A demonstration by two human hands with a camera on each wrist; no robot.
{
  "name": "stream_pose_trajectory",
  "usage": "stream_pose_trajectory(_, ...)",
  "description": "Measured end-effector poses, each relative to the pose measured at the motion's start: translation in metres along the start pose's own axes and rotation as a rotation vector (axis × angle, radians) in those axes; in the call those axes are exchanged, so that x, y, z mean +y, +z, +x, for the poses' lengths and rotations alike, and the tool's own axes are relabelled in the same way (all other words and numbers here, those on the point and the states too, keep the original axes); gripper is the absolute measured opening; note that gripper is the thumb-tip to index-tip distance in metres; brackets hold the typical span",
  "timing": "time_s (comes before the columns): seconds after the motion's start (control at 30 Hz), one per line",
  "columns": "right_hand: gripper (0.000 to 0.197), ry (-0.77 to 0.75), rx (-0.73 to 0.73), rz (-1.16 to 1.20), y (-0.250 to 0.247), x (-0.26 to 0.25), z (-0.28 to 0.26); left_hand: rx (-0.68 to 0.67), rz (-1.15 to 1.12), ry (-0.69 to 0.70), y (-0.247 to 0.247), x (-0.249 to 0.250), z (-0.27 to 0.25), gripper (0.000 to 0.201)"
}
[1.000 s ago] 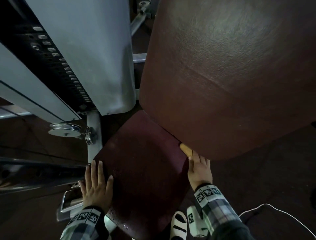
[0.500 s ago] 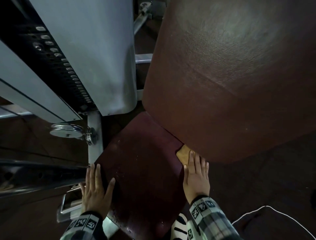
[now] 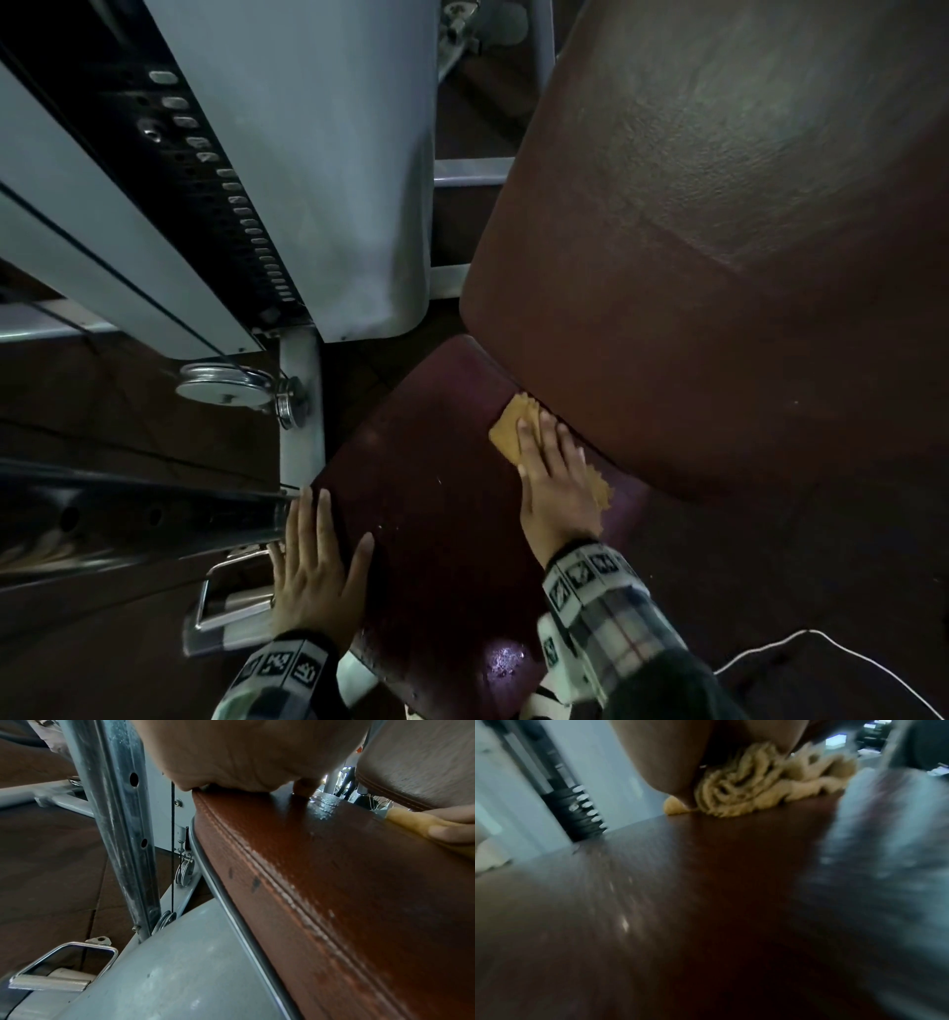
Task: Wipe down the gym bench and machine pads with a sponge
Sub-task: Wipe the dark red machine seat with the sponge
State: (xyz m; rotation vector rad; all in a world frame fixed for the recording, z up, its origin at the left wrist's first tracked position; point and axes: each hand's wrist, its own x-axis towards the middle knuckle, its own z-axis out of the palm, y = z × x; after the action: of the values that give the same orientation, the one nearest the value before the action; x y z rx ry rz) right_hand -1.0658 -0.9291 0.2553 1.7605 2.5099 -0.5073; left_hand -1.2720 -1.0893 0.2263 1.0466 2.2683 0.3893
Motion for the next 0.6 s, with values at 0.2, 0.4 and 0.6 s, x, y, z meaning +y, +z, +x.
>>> stream_pose_trajectory(0.2, 0.053, 0.11, 0.029, 0.003, -0.008, 0.041, -0.025, 0.008, 0.009, -0.001, 0.003, -0.002, 0.001, 0.088)
stream_pose_trajectory(0.4, 0.052, 0.27, 0.054, 0.012, -0.018, 0.008, 0.008, -0.002, 0.001, -0.012, 0.001, 0.002, 0.001, 0.089)
stream_pose_trajectory(0.6, 0.058, 0.002, -0.084, 0.07, -0.009, -0.013, 0.015, -0.011, 0.002, -0.018, 0.0, 0.003, 0.0, 0.088)
